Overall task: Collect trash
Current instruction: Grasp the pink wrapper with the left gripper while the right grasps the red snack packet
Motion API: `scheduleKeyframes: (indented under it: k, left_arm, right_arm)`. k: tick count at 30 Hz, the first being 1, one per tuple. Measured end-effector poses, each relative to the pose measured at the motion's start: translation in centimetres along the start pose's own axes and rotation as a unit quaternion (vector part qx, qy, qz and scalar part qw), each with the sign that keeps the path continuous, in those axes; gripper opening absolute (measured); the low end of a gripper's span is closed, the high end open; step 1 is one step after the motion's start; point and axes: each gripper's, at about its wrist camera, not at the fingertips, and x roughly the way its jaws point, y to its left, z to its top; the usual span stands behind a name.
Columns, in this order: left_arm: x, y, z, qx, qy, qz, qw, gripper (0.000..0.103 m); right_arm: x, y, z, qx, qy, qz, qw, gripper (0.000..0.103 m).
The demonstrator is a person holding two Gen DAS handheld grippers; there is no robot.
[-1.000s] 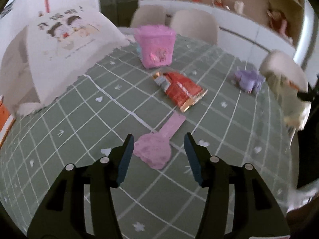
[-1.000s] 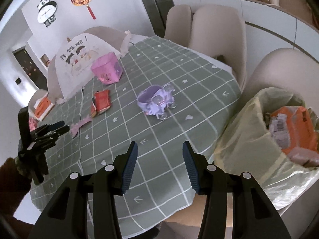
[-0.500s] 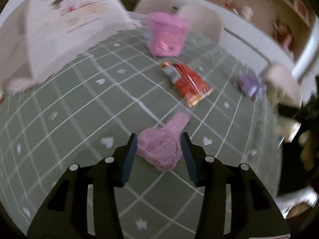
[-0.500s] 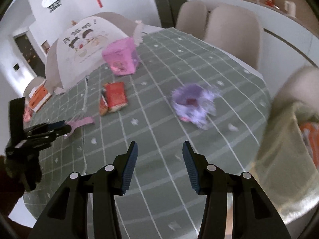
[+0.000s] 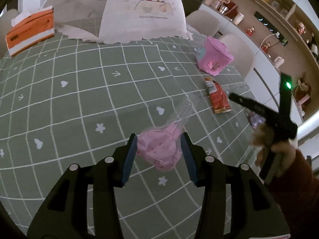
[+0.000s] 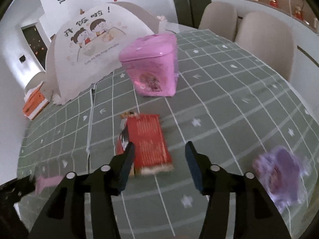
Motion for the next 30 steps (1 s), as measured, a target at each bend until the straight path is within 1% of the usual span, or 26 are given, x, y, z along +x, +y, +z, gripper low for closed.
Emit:
scheduleKeyframes:
  k: [2, 7, 11, 15, 17, 20, 21, 23, 25, 28, 30]
  left_arm:
    - [-0.2, 0.2, -0.2, 0.002, -0.002, 0.003, 1.0, 0.043]
    - [-0.3, 0.9, -0.4, -0.006, -0.002, 0.013, 0.9999, 0.043]
    - [-0.4, 0.9, -0.4, -0.003, -0.002, 0.014, 0.9999, 0.043]
    - [-0.7, 0.7, -0.3, 0.001, -0.004, 0.009, 0.9999, 0.043]
    - [-0.7, 0.6, -0.3, 0.003, -0.004, 0.007, 1.0, 0.043]
    - [-0.9, 0.6, -0.4, 0.002, -0.005, 0.004, 1.0, 0.043]
    - [-1.0, 0.7, -0.5, 0.0, -0.005, 0.003, 1.0, 0.043]
    - [-1.1, 0.8, -0.7, -0.005, -0.002, 0.001, 1.0, 0.043]
    - [-1.4, 0.8, -0.8, -0.008, -0.003, 0.0, 1.0, 0.043]
    - [-1.7, 0.5, -0.7, -0.007, -0.009, -0.003, 0.9999, 0.043]
    - [-1.8, 0.2, -0.4, -0.008, -0.014, -0.007, 0.9998, 0.043]
  right_arm:
    - [1.3, 0.5, 0.5, -0.008, 0.008, 0.002, 1.0, 0.052]
    - [3.4, 1.3, 0.9, -0.013, 0.027, -0.011, 0.999, 0.052]
    - [3.7, 2.4, 0.5, -0.043, 0.026, -0.038, 0.998, 0.052]
    - [3.9, 3.1, 0.2, -0.055, 0.022, -0.065, 0.996, 0.053]
    - [3.9, 3.2, 0.3, -0.056, 0.025, -0.067, 0.996, 0.053]
    - [3.7, 3.1, 0.2, -0.058, 0.027, -0.054, 0.996, 0.053]
    - [3.5, 3.0, 0.0, -0.061, 0.027, -0.052, 0.996, 0.052]
    - [3.2, 3.1, -0.3, -0.069, 0.029, -0.054, 0.996, 0.041]
    - [2.6, 3.4, -0.7, -0.074, 0.036, -0.05, 0.995, 0.036]
    - [0.2, 3.9, -1.3, -0.08, 0.019, -0.049, 0.995, 0.032]
    - [-2.0, 4.0, -1.6, -0.073, 0.007, -0.04, 0.997, 0.032]
